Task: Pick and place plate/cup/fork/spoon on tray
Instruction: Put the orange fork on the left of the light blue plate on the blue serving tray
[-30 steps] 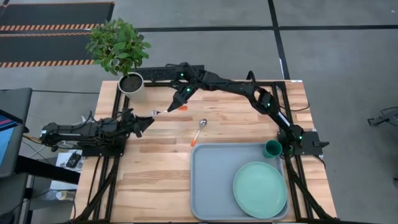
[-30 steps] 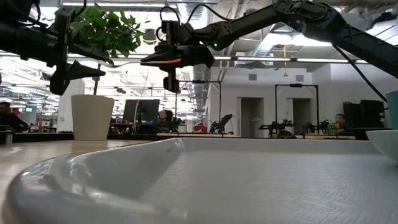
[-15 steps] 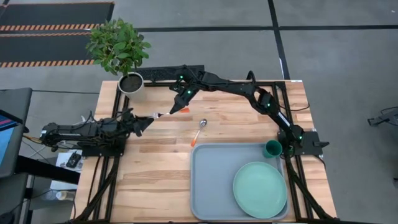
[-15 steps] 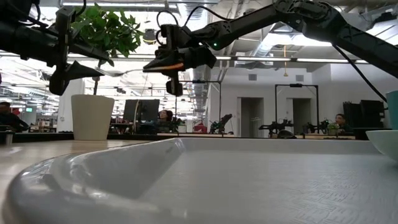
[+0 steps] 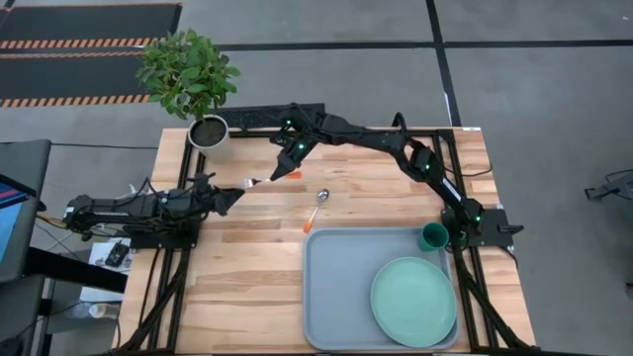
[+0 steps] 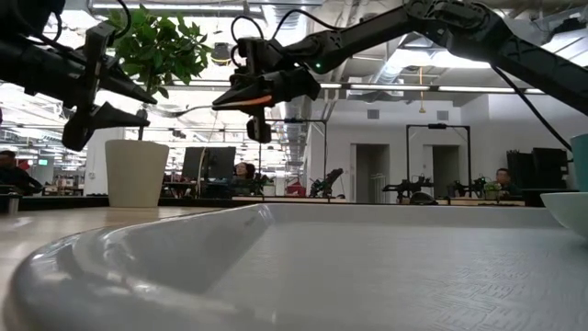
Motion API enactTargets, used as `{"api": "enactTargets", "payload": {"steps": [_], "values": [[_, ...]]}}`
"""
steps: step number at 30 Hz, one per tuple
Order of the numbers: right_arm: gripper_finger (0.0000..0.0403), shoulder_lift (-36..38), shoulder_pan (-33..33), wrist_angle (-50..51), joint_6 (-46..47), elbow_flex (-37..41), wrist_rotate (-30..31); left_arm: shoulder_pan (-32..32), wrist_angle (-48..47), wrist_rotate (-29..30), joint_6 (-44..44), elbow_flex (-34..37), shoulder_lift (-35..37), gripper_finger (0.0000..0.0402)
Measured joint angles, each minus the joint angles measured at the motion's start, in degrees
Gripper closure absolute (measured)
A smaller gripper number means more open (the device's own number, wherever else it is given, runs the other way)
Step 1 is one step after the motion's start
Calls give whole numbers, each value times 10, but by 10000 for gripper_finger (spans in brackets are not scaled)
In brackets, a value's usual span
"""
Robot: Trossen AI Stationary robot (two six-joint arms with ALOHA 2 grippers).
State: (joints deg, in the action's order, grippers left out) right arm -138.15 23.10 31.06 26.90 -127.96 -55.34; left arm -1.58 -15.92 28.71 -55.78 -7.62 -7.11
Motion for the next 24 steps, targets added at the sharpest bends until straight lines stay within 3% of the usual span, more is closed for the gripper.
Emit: {"api": "enactTargets", "payload": {"steps": [9,24], "values": [[394,0,-6,2,-4,0,5,0,0,21,-87,0,0,233],[392,0,-6,4,-4,0,13,0,-7,-3,-188,0,0,233]]}}
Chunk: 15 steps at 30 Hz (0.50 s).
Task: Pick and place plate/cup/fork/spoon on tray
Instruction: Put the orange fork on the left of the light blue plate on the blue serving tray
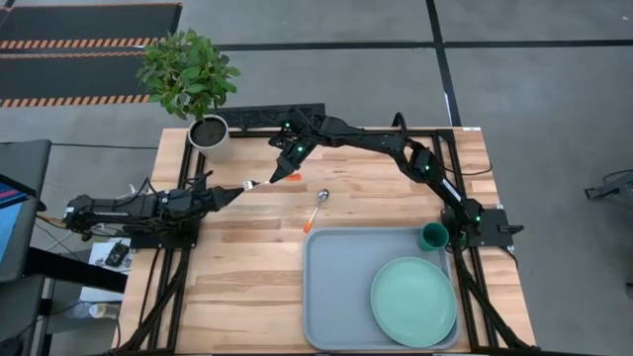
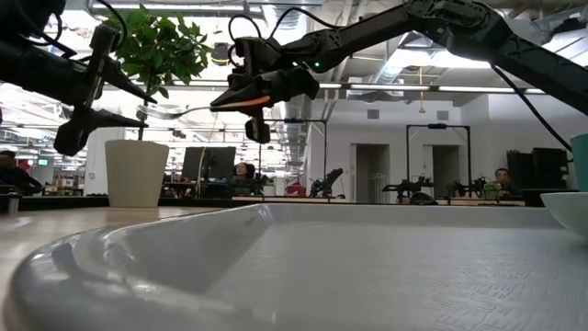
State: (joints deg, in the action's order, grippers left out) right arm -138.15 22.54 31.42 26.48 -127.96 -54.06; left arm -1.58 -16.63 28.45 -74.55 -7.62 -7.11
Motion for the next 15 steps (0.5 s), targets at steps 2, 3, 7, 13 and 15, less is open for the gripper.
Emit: {"api": "enactTargets", "payload": {"steps": [2,3,7,13,15], "values": [[393,0,0,1,0,0,0,0,-16,-4,-14,0,0,235],[393,0,0,3,0,0,0,0,-25,-5,-22,0,0,239],[392,0,0,19,-11,0,3,0,-45,-6,-36,0,0,272],[392,0,0,55,-31,0,10,0,-22,-1,-2,-1,0,322],[392,0,-1,54,-32,0,16,0,-21,0,2,-1,0,332]]}}
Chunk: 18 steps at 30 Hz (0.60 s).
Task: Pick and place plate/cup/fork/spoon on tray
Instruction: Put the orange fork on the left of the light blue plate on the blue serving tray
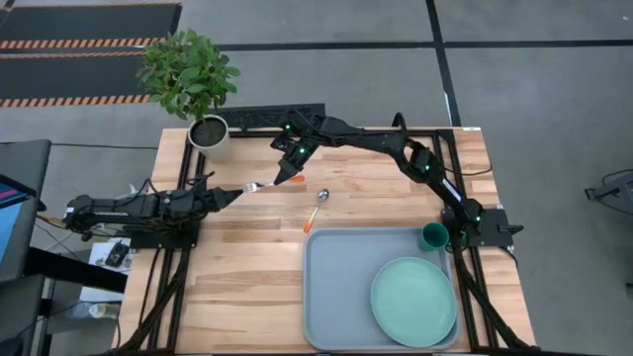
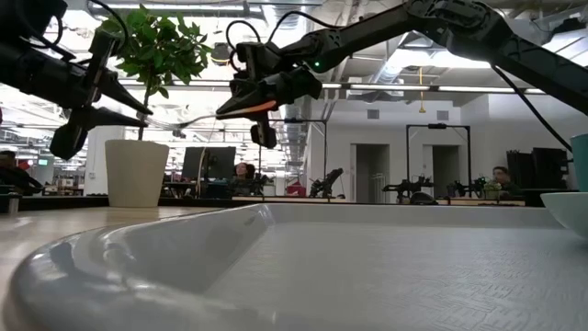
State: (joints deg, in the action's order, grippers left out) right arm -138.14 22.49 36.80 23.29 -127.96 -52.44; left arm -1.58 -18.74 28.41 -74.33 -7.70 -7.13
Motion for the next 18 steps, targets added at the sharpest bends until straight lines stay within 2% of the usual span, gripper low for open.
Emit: {"api": "enactTargets", "payload": {"steps": [5,18], "values": [[392,0,-6,-4,0,0,6,0,0,-1,1,0,0,346],[392,0,-10,-26,2,0,7,0,-4,-8,1,0,0,349]]}}
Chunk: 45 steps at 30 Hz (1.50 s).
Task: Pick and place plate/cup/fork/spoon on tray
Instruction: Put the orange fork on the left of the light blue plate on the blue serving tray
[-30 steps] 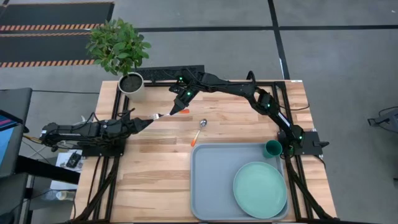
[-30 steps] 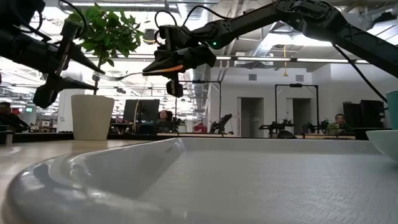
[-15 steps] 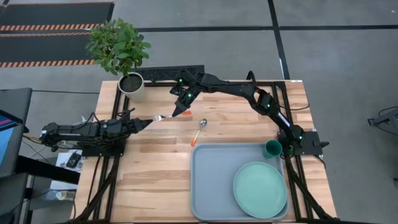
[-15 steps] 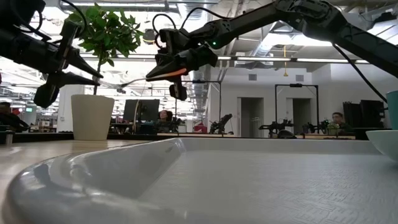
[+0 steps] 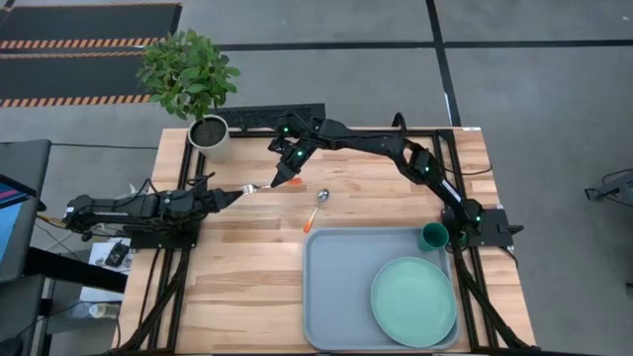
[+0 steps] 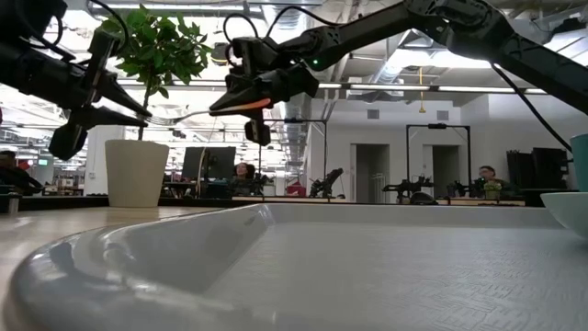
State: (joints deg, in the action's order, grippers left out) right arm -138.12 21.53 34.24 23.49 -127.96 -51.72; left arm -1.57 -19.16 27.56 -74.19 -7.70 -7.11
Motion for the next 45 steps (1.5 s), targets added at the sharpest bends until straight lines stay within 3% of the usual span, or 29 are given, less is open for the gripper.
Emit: {"api": "enactTargets", "payload": {"steps": [6,14,27,37,45], "values": [[391,0,2,0,1,0,0,0,-10,2,-4,0,0,396],[385,0,-5,1,1,0,5,0,-11,19,0,0,0,400],[300,0,-7,1,-2,0,21,0,-30,16,49,0,0,401],[261,0,18,0,-4,0,21,0,-31,25,118,1,0,401],[226,0,45,0,-11,0,18,0,-32,-32,173,1,0,401]]}}
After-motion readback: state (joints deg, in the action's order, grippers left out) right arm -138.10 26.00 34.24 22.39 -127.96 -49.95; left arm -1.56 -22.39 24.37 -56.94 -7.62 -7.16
